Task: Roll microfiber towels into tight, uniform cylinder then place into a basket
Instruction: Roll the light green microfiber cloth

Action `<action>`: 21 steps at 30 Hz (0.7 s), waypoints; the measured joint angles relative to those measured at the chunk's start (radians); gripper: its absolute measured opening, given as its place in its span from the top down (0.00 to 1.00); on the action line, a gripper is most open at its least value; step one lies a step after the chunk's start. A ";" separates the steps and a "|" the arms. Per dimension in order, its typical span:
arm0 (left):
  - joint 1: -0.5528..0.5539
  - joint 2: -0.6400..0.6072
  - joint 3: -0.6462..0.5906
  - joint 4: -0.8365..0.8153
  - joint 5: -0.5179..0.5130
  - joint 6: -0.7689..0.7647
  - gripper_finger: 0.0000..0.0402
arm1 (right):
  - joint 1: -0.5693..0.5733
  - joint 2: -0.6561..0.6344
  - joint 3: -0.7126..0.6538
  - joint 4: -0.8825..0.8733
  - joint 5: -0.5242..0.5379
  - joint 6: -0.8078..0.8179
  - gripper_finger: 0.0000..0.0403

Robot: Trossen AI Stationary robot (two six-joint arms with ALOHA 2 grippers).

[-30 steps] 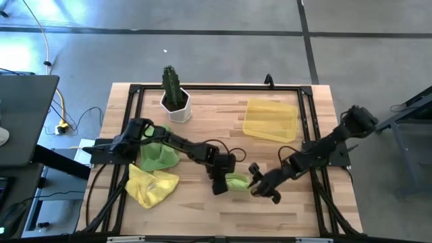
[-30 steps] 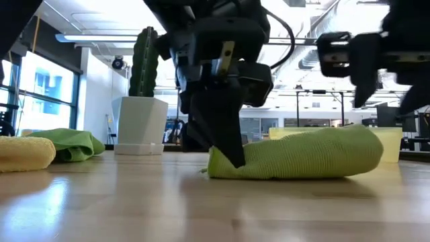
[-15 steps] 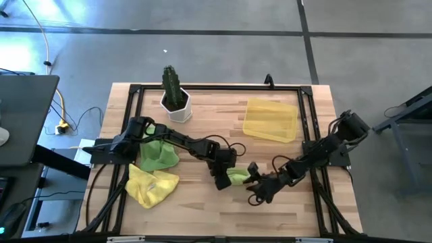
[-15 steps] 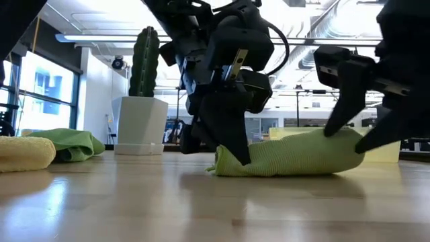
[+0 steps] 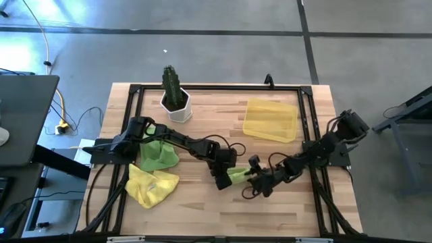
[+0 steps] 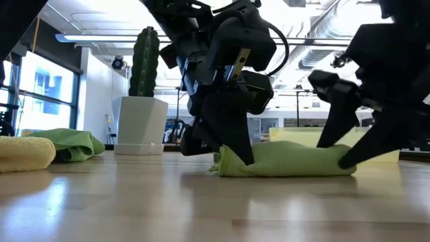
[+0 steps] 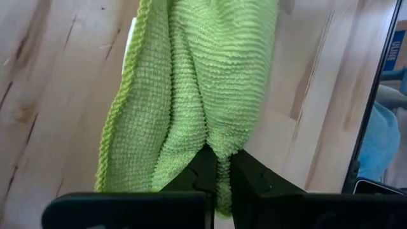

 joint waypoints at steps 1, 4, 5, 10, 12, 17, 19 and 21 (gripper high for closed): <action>0.000 0.000 0.000 0.001 -0.001 0.000 0.98 | -0.008 0.000 0.000 -0.006 -0.017 0.012 0.65; 0.000 0.000 0.000 0.001 -0.003 0.009 0.96 | -0.029 -0.001 0.002 -0.014 -0.061 0.036 0.65; 0.000 0.000 0.000 0.002 -0.003 0.015 0.95 | -0.035 -0.001 0.002 -0.017 -0.070 0.046 0.65; -0.003 -0.005 0.000 0.004 -0.007 0.023 0.89 | -0.081 -0.002 0.003 -0.040 -0.137 0.167 0.63; -0.003 -0.014 -0.001 0.004 -0.009 0.040 0.86 | -0.098 -0.003 0.005 -0.059 -0.154 0.213 0.65; -0.002 -0.061 -0.002 -0.007 -0.034 0.090 0.83 | -0.114 -0.005 0.005 -0.090 -0.155 0.267 0.75; -0.005 -0.085 -0.001 -0.026 -0.059 0.109 0.82 | -0.115 -0.005 0.004 -0.091 -0.165 0.281 0.82; -0.009 -0.108 -0.001 -0.067 -0.101 0.140 0.81 | -0.115 -0.005 0.004 -0.094 -0.180 0.299 0.89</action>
